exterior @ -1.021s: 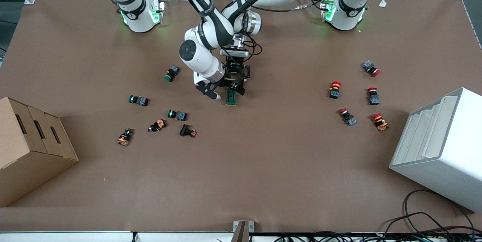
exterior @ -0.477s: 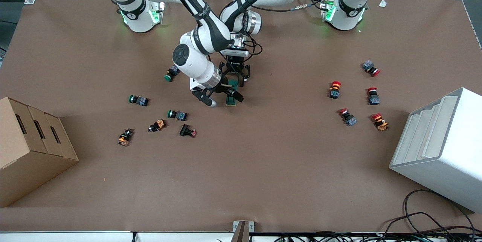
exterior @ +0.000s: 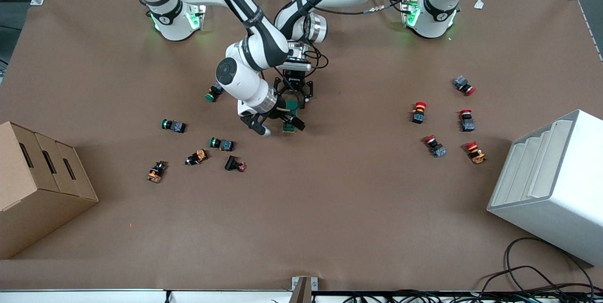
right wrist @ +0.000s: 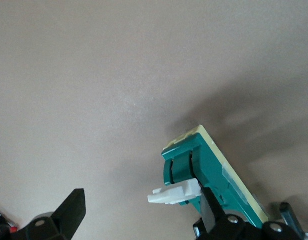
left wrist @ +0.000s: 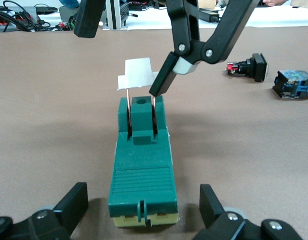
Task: Close load switch with both arms
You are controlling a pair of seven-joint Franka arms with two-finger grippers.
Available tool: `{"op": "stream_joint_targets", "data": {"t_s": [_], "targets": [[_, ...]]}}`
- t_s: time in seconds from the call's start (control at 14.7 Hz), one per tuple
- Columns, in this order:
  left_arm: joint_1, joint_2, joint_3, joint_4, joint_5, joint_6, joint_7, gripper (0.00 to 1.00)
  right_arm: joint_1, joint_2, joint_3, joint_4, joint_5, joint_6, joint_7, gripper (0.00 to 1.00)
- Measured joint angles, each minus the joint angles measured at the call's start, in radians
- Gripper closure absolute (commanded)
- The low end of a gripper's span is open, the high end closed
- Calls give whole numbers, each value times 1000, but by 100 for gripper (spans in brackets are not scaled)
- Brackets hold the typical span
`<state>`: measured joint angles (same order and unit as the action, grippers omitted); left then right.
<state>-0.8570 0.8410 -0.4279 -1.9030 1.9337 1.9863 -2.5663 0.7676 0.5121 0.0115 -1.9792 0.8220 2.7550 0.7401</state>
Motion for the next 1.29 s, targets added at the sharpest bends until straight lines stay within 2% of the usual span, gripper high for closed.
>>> {"op": "stream_joint_targets", "data": {"t_s": [0.54, 0.75, 0.89, 1.29], "targets": [[0, 0, 0, 0, 0, 0, 0, 1, -24, 45, -3, 58, 0, -48, 0, 0], [0, 0, 0, -1, 0, -1, 0, 1, -34, 54, -7, 79, -4, -95, 0, 0], [-1, 0, 0, -1, 0, -1, 0, 1, -38, 66, -18, 105, -37, -153, -2, 0], [-1, 0, 0, -1, 0, -2, 0, 1, -43, 99, -121, 218, -151, -389, -3, 0]]}}
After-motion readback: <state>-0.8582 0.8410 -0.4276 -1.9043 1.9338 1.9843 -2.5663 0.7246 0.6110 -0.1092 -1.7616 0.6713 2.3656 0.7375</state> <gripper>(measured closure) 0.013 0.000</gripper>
